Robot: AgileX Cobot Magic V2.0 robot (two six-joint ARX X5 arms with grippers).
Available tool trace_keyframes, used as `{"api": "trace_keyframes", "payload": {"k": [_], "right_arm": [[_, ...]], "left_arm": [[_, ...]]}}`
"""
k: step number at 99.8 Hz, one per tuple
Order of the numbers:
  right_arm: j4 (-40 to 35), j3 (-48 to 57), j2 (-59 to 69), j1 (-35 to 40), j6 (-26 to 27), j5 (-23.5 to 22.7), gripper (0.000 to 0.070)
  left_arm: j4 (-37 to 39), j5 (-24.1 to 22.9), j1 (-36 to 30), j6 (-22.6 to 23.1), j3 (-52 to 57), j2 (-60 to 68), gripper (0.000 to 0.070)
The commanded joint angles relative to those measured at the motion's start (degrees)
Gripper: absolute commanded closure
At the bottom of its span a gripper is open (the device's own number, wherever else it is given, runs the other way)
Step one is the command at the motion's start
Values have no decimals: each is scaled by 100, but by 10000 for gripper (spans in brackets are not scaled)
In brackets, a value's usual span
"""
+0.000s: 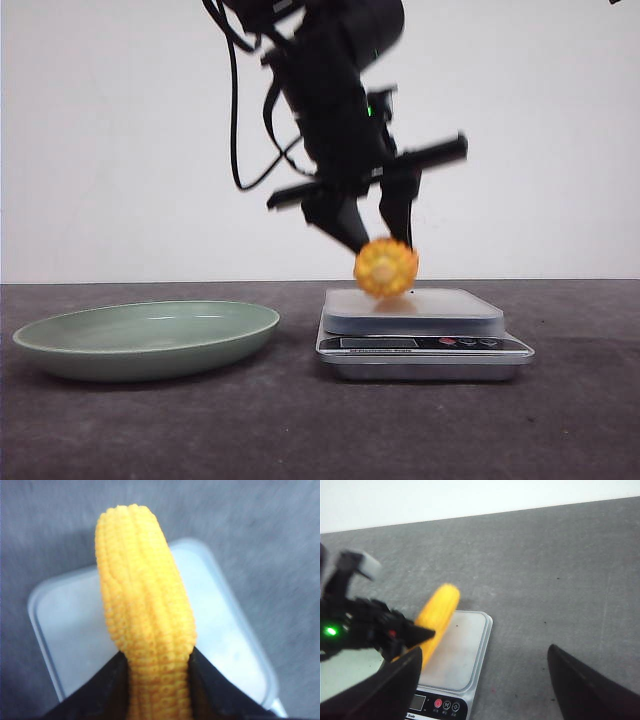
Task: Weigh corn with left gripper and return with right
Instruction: 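Carry the corn with the left gripper onto the scale and release, then raise the left gripper away from the scale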
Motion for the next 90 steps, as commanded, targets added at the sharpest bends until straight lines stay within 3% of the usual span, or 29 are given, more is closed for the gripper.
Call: {"api": "trace_keyframes", "payload": {"k": [1, 8, 20, 25, 46, 73, 90], "right_arm": [[50, 118, 9, 9, -50, 15, 200], [48, 118, 9, 9, -55, 11, 198], [37, 118, 9, 9, -55, -4, 140], [26, 118, 9, 9, -55, -11, 137], [-11, 118, 9, 9, -68, -11, 137], [-17, 118, 22, 153, -133, -33, 137], [101, 125, 26, 446, -133, -208, 138]], "left_arm": [[-33, -2, -70, -31, 151, 153, 689], [-118, 9, -87, -17, 151, 157, 619], [-63, 7, -166, -4, 155, 151, 252], [-129, 4, -168, -7, 186, 131, 177], [-400, -39, -221, 243, 455, -330, 189], [-621, -933, -105, 1128, 516, -2509, 194], [-1196, -1062, 105, 1054, 516, -4135, 195]]}}
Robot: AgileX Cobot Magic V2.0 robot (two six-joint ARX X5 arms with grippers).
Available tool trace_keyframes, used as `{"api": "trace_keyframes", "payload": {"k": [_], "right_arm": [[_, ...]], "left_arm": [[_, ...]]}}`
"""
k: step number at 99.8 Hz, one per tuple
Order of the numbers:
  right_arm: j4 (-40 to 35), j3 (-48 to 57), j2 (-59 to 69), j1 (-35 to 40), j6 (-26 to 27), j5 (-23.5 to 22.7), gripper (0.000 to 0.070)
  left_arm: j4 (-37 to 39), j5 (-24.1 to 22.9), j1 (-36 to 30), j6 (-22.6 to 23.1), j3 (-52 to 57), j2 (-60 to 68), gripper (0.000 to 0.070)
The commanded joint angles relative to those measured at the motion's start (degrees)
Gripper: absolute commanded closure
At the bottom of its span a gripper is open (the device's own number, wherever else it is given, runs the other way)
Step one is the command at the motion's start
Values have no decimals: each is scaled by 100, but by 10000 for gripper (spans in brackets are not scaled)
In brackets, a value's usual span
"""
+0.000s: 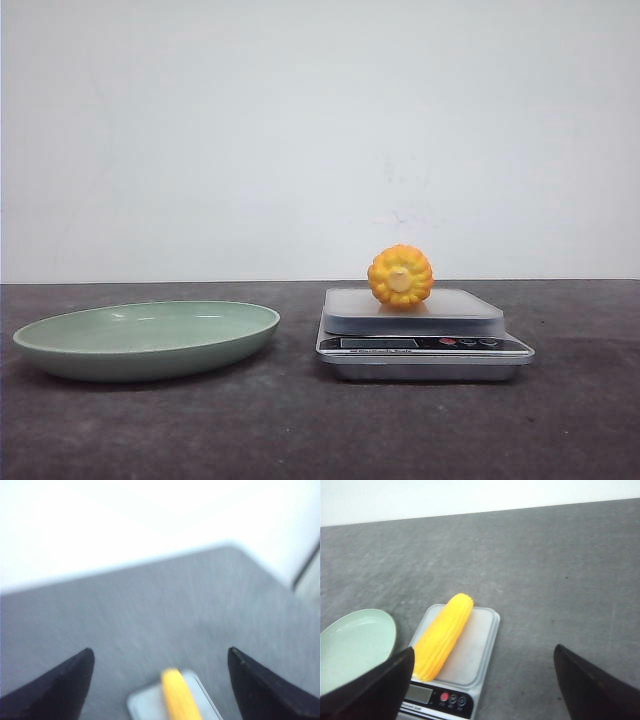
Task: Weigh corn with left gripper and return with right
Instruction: 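Raise the left gripper away from the scale, then lower the right gripper onto the corn on the scale and grasp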
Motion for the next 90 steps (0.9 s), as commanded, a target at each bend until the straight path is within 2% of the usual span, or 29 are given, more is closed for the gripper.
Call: {"api": "trace_keyframes", "payload": {"k": [1, 11, 21, 27, 35, 59, 73, 90], "right_arm": [[149, 122, 28, 155, -44, -92, 138], [240, 208, 140, 411, -42, -63, 138], [240, 407, 483, 647, -42, -22, 137], [249, 544, 756, 772, -42, 4, 137], [304, 704, 1161, 931, -35, 31, 137], [929, 905, 2544, 1353, 72, 284, 136], [1471, 907, 3388, 1515, 232, 302, 136], [1908, 911, 4212, 1666, 383, 531, 137]], "left_arm": [[-289, -15, 13, 59, 85, -444, 195], [-833, -251, 120, 50, 85, -1327, 198], [-1519, -957, 120, 57, 83, -2138, 221], [-1989, -1228, 114, 33, 83, -2538, 234], [-2669, -1543, 111, -225, 63, -3040, 237], [-4280, -1847, 114, -1132, -98, -4105, 236], [-4581, -1812, 179, -1683, -433, -4736, 236], [-4597, -1788, 345, -2013, -1241, -5455, 237]]}}
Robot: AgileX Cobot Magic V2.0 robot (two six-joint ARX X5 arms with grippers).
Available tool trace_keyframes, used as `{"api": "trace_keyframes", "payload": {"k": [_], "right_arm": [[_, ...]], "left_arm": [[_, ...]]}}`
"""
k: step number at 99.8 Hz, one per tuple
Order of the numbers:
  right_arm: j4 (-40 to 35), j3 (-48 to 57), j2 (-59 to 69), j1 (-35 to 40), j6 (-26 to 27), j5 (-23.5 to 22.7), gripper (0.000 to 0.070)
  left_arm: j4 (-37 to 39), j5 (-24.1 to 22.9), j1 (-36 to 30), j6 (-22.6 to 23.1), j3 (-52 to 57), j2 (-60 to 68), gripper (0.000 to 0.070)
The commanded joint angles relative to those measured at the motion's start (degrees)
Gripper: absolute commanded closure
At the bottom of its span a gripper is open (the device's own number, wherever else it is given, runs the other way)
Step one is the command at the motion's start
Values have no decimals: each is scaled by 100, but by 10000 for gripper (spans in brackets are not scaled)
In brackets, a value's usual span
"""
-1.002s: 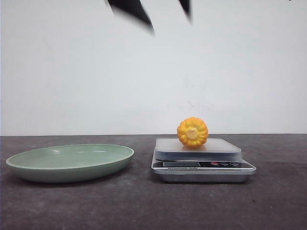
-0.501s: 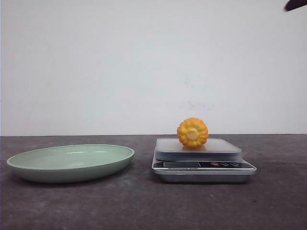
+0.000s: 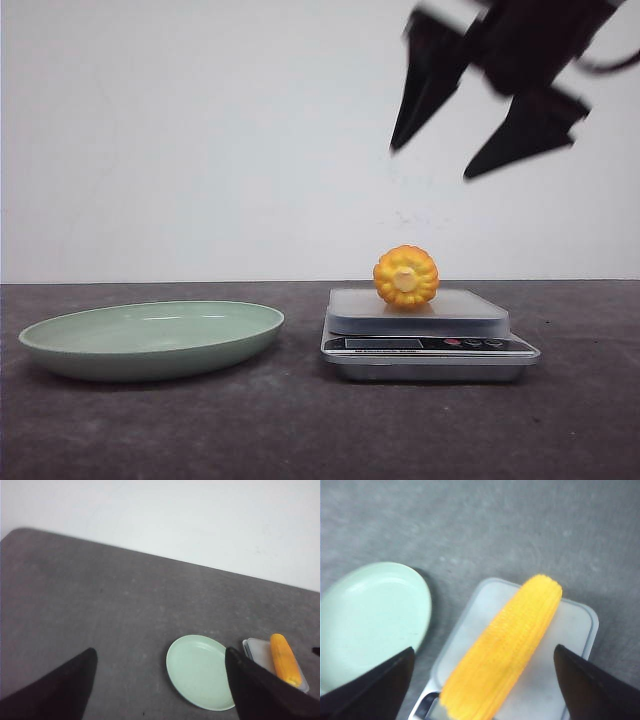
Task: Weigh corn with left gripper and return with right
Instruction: 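Lower the right gripper onto the corn on the scale and grasp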
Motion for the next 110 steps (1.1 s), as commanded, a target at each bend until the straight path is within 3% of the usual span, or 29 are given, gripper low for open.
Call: {"api": "trace_keyframes", "payload": {"k": [1, 25, 38, 65, 72, 88, 110], "right_arm": [[173, 120, 302, 87, 146, 107, 137], [291, 380, 1091, 155, 286, 247, 157], [284, 472, 1351, 177, 382, 380, 221], [203, 479, 1711, 240, 662, 378, 266], [140, 479, 1742, 273, 664, 424, 363], [306, 485, 1694, 417, 658, 636, 695], [354, 507, 1222, 612, 476, 664, 700]], "left_arm": [[57, 33, 20, -286, -262, -144, 237], [179, 614, 289, -625, -1720, -896, 236], [251, 625, 310, -623, -2166, -1045, 236], [243, 595, 310, -553, -2341, -1045, 236], [225, 564, 310, -516, -2341, -1045, 236], [262, 527, 310, -511, -2341, -1045, 236], [264, 529, 310, -511, -2341, -1045, 236]]}}
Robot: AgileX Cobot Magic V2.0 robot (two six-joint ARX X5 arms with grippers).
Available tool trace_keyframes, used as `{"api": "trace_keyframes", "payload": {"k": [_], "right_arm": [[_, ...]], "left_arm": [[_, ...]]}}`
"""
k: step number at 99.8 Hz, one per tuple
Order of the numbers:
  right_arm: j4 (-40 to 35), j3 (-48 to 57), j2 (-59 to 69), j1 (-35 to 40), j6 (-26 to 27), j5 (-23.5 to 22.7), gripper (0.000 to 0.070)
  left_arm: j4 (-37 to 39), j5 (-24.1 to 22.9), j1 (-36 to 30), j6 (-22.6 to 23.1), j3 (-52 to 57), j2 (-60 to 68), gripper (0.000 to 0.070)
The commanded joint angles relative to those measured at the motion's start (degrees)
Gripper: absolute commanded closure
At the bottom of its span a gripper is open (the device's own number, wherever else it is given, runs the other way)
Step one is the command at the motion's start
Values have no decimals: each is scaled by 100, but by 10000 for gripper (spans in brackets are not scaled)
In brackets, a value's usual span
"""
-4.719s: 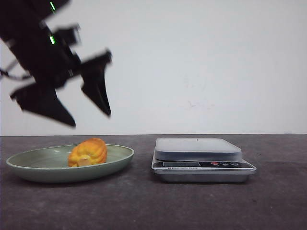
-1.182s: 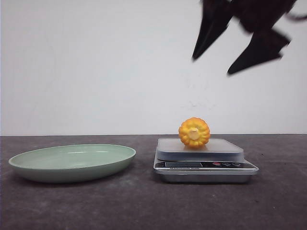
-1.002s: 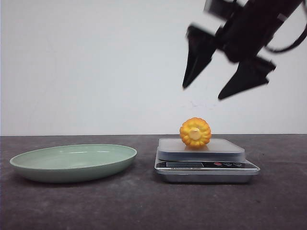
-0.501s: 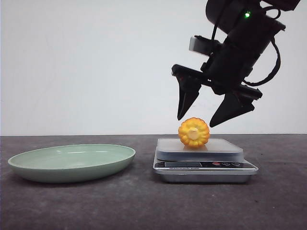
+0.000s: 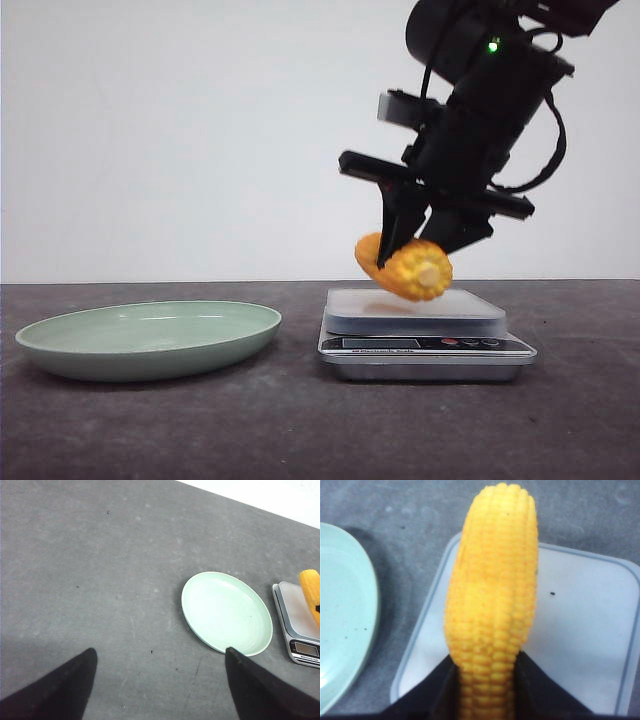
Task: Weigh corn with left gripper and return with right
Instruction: 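Lower the right gripper onto the corn on the scale and grasp, then carry the corn with the right gripper back onto the green plate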
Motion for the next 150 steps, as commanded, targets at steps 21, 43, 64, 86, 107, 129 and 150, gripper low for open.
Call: {"api": "trace_keyframes", "payload": {"k": [21, 43, 64, 86, 107, 129, 150], "right_arm": [[50, 643, -704, 697, -195, 0, 700], [0, 1764, -31, 1545, -190, 203, 700], [-125, 2511, 1064, 1969, -160, 245, 700], [-79, 2546, 1947, 2000, 87, 302, 695], [-260, 2544, 2356, 2002, 127, 39, 280], [-208, 2544, 2267, 1980, 87, 101, 259], [-922, 2544, 1307, 1421, -404, 68, 259]], "left_arm": [[133, -42, -28, 63, 46, -13, 235], [374, -42, -28, 105, 46, -13, 235], [529, -26, -28, 133, 46, -13, 234], [529, -11, -28, 131, 46, -13, 235], [413, 72, -28, 131, 46, -13, 235], [297, 72, -28, 131, 46, -13, 235], [391, 72, -28, 173, 46, -13, 235]]}}
